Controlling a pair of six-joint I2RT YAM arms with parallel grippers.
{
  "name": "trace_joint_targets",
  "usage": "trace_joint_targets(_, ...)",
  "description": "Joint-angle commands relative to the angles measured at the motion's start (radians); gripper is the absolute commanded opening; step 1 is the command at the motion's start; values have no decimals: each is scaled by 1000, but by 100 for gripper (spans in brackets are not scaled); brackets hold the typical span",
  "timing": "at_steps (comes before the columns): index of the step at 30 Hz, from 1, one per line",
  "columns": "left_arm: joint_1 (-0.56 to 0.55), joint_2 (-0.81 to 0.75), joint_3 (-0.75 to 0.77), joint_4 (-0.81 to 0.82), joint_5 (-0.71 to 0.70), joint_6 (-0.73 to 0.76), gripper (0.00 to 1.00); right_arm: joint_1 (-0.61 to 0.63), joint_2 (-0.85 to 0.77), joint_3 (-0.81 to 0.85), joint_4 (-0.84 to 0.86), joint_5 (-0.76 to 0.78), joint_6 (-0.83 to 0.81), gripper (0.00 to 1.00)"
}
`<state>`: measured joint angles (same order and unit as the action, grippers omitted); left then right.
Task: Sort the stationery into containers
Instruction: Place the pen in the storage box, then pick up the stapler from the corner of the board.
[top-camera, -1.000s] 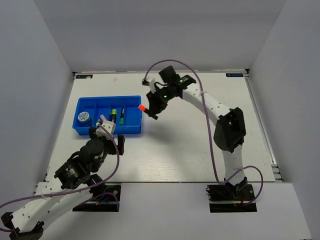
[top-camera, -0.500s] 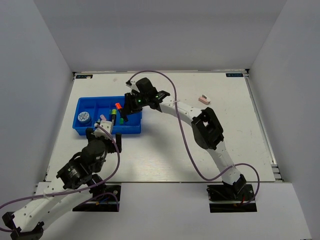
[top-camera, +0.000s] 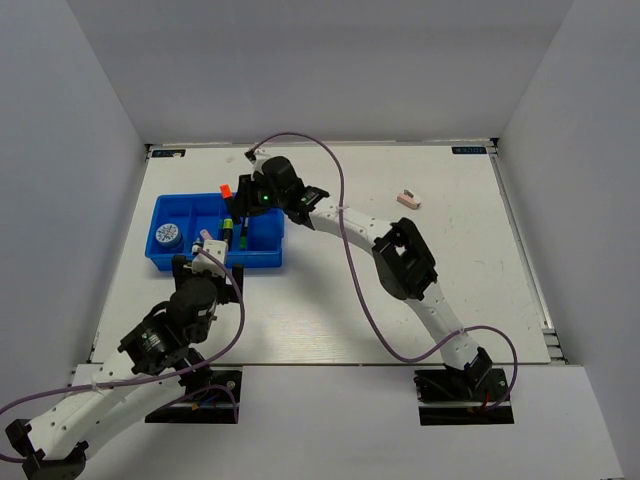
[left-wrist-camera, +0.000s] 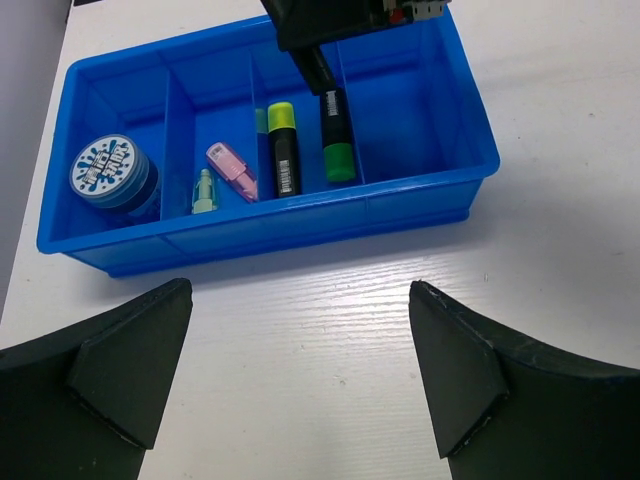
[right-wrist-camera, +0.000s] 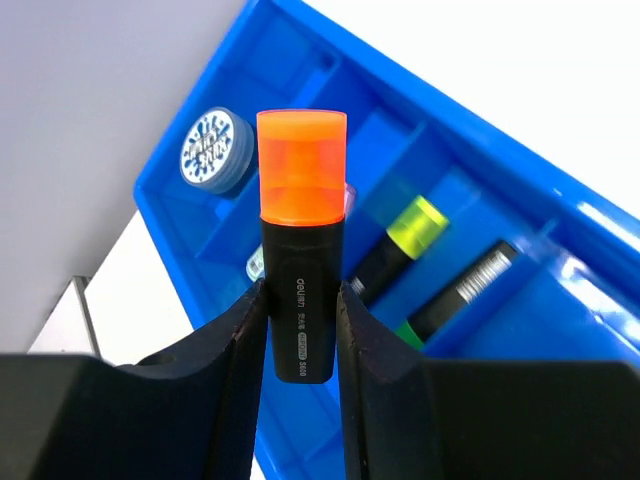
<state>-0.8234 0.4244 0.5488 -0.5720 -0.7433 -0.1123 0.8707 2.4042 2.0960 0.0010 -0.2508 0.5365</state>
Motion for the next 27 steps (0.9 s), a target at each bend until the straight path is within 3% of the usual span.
trace_joint_targets(1,3,-10,-9,15,-28,3,100,19,23,-25,137,9,-65,33)
trace_joint_targets(3,4,-15,-10,15,-33,3,100,22,26,-30,159,-2,-101,45)
trace_joint_targets(5,4,-15,-10,15,-34,5,100,25,19,-34,169,-5,-109,52)
trace_joint_targets(9,4,-12,-10,15,-28,3,100,16,3,-53,169,1,-128,53)
trace_joint_targets(12,4,-12,-10,15,-12,3,92,8,-36,-54,149,-8,-176,53)
trace_joint_targets(14,4,-12,-12,18,-1,6,77,2,-57,-44,97,-24,-240,35)
trace_joint_targets(15,4,-7,-12,27,11,14,54,1,-101,-36,5,-24,-312,26)
trace_joint_targets(16,4,3,-12,34,34,17,42,-13,-117,-22,-43,-21,-399,0)
trace_joint_targets(17,3,25,-10,34,60,19,31,-21,-161,-28,-82,23,-430,0)
trace_joint_targets(18,3,37,-1,28,71,19,13,-35,-207,-36,-187,142,-460,0)
trace_joint_targets(20,3,83,17,27,114,11,1,-65,-272,-76,-226,290,-507,0)
trace_joint_targets(22,4,132,45,21,148,7,0,-107,-370,-161,-294,344,-585,0)
trace_joint_targets(23,7,172,51,18,201,3,7,-142,-393,-256,-320,349,-636,14)
trace_joint_targets(24,9,212,74,15,225,-1,39,-172,-469,-290,-335,405,-658,30)
trace_joint_targets(25,9,246,82,5,266,3,64,-188,-490,-318,-370,410,-711,38)
trace_joint_targets(26,12,267,91,-6,313,2,84,-231,-508,-338,-399,403,-774,48)
trace_joint_targets(27,7,316,111,-37,335,3,94,-272,-522,-388,-423,391,-799,68)
